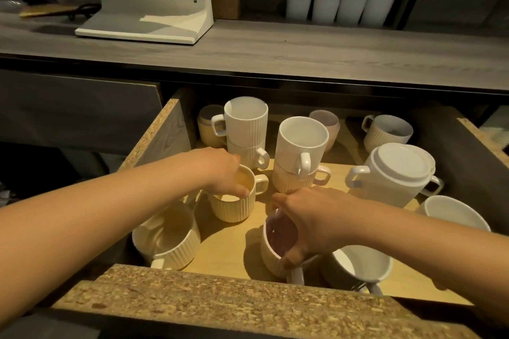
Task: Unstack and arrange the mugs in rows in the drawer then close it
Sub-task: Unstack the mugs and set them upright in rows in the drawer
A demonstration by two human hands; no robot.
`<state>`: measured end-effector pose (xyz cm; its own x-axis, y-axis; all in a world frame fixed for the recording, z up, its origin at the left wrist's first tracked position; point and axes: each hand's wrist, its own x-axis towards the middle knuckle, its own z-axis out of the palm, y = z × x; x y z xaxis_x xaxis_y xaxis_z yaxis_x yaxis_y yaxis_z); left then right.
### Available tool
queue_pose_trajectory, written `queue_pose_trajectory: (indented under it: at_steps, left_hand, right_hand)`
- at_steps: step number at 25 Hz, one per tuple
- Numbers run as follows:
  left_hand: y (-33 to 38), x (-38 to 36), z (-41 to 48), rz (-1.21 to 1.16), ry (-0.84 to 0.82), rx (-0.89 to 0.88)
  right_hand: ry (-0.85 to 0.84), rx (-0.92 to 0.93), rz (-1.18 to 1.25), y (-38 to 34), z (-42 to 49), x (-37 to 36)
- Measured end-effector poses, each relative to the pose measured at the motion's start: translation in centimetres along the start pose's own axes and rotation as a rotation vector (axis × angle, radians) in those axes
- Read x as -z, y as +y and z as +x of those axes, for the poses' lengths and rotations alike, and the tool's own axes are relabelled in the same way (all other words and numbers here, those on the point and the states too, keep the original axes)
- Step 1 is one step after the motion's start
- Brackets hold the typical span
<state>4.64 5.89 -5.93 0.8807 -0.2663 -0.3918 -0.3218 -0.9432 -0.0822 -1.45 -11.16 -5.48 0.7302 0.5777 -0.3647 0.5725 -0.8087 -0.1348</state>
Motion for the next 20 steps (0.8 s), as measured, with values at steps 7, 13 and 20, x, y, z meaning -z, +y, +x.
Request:
queue_pose_trajectory:
  at_steps: [7,13,20]
  left_hand:
    - [0.9,-1.2,0.5,-0.076,0.125,0.044]
    - [0.0,-0.2,-0.7,-0.062,-0.065,-0.207]
    - [0.7,-0.1,-2.4,0.018,-0.158,-0.489]
  right_hand:
    - [-0.017,-0.017,0.017,0.3,-0.1,0.1]
    - [-0.008,-0.064,-0.011,0.7,-0.3,0.3]
    - [-0.017,-0.095,-0.026,1.7,-0.3,0.2]
